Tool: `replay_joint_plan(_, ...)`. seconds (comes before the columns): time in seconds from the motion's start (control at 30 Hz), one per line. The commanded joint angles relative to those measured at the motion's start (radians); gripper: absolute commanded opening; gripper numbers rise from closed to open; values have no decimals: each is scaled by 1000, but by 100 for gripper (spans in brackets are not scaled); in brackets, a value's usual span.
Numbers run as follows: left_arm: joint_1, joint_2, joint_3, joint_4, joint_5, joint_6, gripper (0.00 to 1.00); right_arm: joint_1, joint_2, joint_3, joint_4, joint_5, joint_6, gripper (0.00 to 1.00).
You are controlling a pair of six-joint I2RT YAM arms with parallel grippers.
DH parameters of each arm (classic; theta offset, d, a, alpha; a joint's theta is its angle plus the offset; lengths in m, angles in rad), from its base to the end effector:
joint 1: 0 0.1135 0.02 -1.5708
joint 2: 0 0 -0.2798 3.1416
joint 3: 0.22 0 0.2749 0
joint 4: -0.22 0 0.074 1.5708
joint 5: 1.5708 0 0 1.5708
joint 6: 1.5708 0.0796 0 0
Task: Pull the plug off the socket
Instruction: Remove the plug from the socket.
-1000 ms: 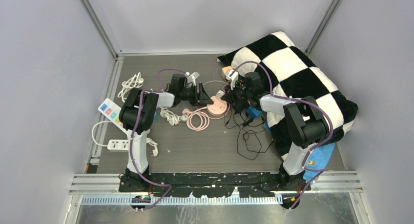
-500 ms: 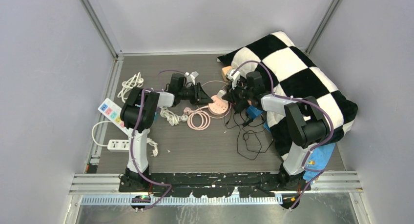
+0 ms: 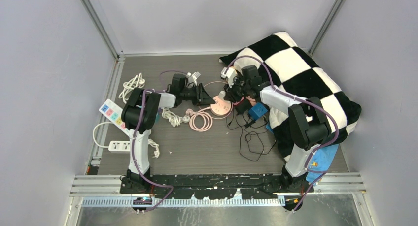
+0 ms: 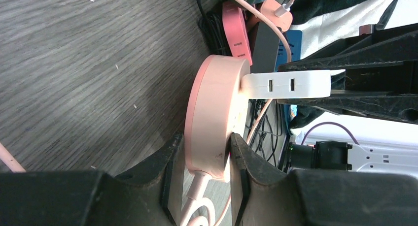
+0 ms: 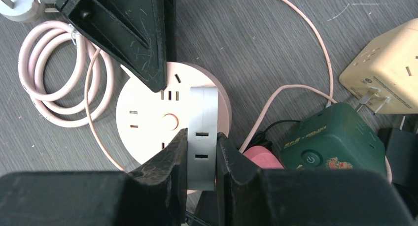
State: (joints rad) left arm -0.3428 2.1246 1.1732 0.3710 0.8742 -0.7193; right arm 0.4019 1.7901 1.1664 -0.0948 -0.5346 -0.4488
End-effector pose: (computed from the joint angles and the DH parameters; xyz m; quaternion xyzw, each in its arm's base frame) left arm 0.4281 -0.2176 0.0993 0.0484 0.8207 -0.5392 0.1826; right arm 0.3899 0.2098 0.1848 -0.4618 0.7549 0.2311 0.4042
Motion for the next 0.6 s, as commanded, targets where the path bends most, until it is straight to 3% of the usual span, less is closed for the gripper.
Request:
replay_joint_plan(0.0, 2, -8, 3, 49, -36, 27, 0, 45, -33, 90, -108, -9, 4, 1)
replay_joint_plan(0.3, 16, -5, 0, 44, -39, 33, 0, 17, -37, 99, -74, 178, 37, 1)
replay_joint_plan(0.57, 22, -6, 6, -16, -74, 66, 0, 10, -47, 114, -93, 184, 31, 1)
